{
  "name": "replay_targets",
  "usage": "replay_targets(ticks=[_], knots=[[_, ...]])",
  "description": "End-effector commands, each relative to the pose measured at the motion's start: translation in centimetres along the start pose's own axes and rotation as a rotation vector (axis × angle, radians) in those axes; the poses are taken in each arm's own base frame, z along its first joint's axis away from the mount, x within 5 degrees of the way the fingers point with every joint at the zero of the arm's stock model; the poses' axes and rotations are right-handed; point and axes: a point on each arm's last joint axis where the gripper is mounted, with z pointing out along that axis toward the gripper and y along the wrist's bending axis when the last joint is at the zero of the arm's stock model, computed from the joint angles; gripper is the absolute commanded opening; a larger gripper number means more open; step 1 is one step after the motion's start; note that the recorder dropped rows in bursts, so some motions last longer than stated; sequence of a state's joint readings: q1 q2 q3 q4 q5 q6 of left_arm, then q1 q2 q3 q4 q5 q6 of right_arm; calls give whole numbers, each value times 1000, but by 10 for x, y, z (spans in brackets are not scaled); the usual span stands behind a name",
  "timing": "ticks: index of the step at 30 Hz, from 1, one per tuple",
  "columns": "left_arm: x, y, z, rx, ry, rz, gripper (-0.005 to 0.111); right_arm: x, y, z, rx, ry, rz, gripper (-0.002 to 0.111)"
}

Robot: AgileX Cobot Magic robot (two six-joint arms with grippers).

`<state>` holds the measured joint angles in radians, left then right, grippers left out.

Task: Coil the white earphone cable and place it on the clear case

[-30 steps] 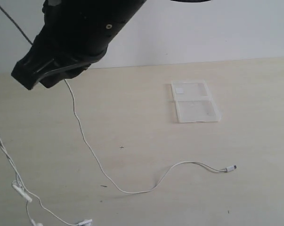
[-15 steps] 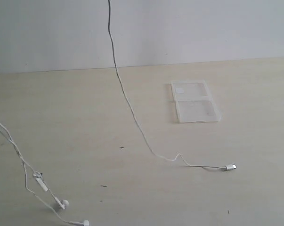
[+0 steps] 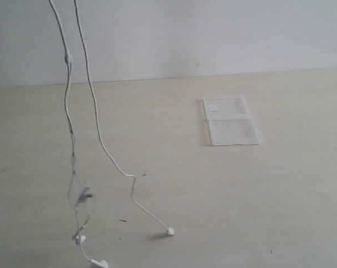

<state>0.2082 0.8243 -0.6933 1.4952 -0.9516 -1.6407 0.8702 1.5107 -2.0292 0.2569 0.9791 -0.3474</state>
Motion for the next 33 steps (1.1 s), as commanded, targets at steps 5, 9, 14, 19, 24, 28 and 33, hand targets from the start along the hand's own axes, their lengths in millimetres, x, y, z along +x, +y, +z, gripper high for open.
replay_targets(ticks=[5, 9, 14, 19, 24, 28, 33], knots=[[-15, 1, 0, -13, -121, -3, 46, -10, 0, -8, 2, -89, 4, 0], [-20, -1, 0, -9, -111, 34, 46, -13, 1, -8, -9, -118, 5, 0], [-20, -1, 0, -7, -95, 52, 46, -17, 2, -9, -28, -168, 18, 0], [-18, -4, 0, 19, -80, 64, 46, -22, 4, -10, -47, -220, 44, 0], [-16, -4, 0, 26, -54, 98, 46, -28, 5, -9, -72, -296, 71, 0], [-13, -5, 0, 31, -27, 127, 46, -30, 5, -9, -79, -315, 64, 0], [-10, -7, 0, 58, 8, 150, 47, -29, 6, -6, -87, -309, 58, 0]])
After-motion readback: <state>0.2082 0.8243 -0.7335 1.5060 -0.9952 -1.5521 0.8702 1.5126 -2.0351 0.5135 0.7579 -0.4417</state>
